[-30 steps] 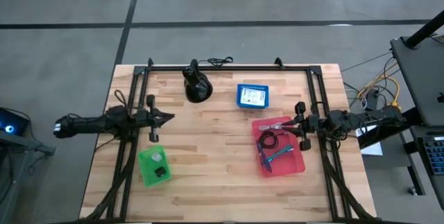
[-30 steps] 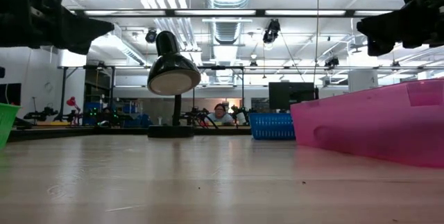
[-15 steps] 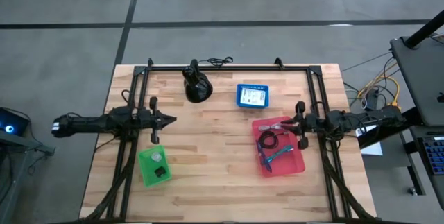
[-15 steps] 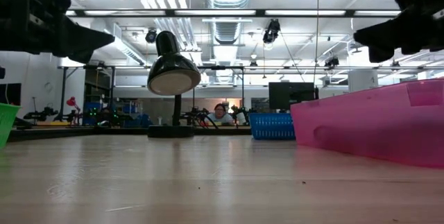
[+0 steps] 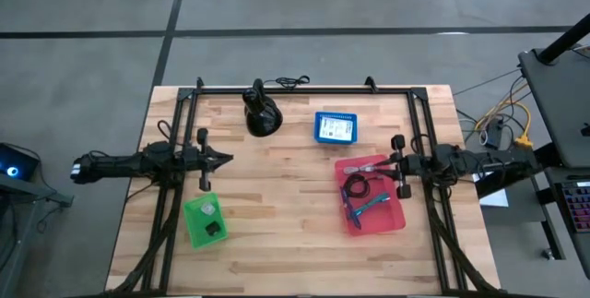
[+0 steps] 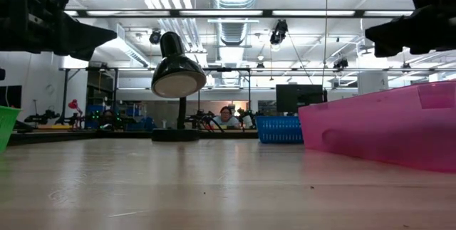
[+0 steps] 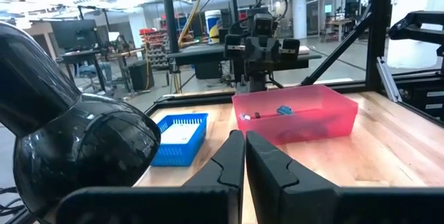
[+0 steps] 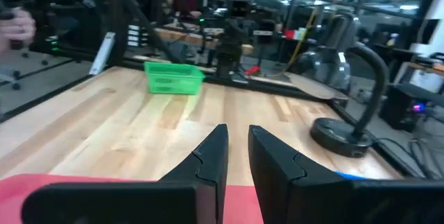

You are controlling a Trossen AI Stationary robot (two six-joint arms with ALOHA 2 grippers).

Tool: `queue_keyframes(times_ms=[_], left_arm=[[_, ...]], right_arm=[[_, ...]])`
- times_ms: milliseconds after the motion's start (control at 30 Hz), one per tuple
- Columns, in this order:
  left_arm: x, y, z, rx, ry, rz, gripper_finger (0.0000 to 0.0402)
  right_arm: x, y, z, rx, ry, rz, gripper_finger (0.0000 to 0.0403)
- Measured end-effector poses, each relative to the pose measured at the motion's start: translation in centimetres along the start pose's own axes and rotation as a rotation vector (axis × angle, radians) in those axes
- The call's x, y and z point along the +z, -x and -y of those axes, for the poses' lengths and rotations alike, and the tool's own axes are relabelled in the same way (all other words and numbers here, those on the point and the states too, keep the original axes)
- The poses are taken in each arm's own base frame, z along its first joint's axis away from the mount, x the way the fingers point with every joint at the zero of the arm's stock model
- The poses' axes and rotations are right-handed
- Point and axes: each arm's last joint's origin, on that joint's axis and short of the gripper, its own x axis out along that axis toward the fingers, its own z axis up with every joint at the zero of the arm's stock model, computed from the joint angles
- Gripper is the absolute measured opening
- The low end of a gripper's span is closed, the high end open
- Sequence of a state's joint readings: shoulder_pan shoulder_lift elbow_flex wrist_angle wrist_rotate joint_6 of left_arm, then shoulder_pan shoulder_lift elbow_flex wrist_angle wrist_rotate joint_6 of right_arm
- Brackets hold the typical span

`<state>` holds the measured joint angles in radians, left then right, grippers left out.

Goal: Pick and place items into bin
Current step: Return to Home position

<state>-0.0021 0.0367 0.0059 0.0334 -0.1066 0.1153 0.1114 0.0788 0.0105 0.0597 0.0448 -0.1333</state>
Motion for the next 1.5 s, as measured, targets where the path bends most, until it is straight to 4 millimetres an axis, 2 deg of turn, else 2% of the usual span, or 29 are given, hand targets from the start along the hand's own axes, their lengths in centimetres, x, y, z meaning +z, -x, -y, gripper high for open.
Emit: queue_keyframes(times_ms=[200, 467, 967, 1267, 1500], left_arm=[[0.0, 0.0, 0.0, 0.000, -0.004, -0.003, 0.0000], [-0.2, -0.1, 0.0, -0.003, 0.002, -0.022, 0.0000], [-0.4, -0.2, 0.1, -0.004, 0.102, -0.042, 0.0000], [-0.6, -0.4, 0.1, -0.006, 0.098, -0.072, 0.0000], [-0.9, -0.6, 0.2, -0.005, 0.094, -0.105, 0.0000]], right_arm=[[0.3, 0.0, 0.8, -0.010, -0.021, 0.042, 0.0047], [-0.5, 0.0, 1.3, -0.016, -0.135, -0.039, 0.0047], [-0.5, 0.0, 1.3, -0.019, -0.110, -0.038, 0.0047], [-0.5, 0.0, 1.3, -0.019, 0.000, -0.033, 0.0047], [-0.5, 0.0, 1.3, -0.019, -0.011, -0.033, 0.0047]])
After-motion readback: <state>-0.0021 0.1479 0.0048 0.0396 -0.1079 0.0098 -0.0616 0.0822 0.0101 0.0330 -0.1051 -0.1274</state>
